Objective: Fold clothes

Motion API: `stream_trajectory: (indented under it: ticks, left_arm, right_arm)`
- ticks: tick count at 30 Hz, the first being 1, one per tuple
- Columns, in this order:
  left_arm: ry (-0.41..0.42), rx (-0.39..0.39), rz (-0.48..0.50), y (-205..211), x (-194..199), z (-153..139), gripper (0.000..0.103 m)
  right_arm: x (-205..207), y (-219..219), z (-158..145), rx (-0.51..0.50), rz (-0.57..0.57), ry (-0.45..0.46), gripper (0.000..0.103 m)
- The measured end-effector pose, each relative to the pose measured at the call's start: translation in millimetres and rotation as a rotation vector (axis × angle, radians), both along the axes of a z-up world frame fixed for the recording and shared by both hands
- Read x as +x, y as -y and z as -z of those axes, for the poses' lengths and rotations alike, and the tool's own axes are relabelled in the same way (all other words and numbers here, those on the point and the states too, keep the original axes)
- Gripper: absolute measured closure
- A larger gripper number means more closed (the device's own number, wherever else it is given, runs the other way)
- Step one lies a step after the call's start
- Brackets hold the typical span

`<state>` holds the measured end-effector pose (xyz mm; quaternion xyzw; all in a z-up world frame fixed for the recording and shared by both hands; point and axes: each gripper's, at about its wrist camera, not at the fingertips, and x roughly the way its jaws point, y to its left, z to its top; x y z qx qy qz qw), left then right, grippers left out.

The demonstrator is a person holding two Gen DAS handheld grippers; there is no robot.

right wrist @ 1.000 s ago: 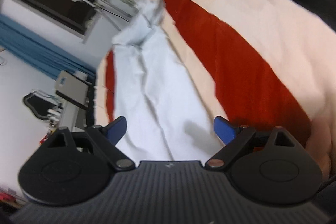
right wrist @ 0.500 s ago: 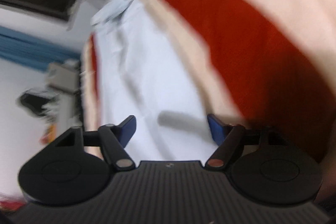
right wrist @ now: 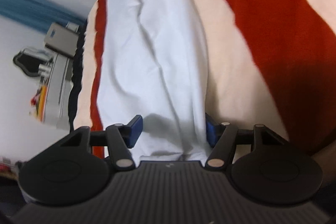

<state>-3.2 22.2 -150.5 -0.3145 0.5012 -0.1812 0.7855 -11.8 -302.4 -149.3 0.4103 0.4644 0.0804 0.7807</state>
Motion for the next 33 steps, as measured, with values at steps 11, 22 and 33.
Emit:
stream_trajectory:
  ticks: [11,22,33]
  left_arm:
    - [0.142,-0.266,-0.157,-26,-14,-14,0.096]
    - [0.278,-0.429,-0.177,-34,-67,-106,0.102]
    - [0.215,-0.333,-0.186,-35,-139,-132,0.102]
  right_arm:
    - [-34,-10,-12,0.101,0.060,0.120,0.093]
    - [-86,7,-113,0.098,0.158,0.426,0.095]
    - [-150,16,-134,0.107,0.130,0.411,0.095]
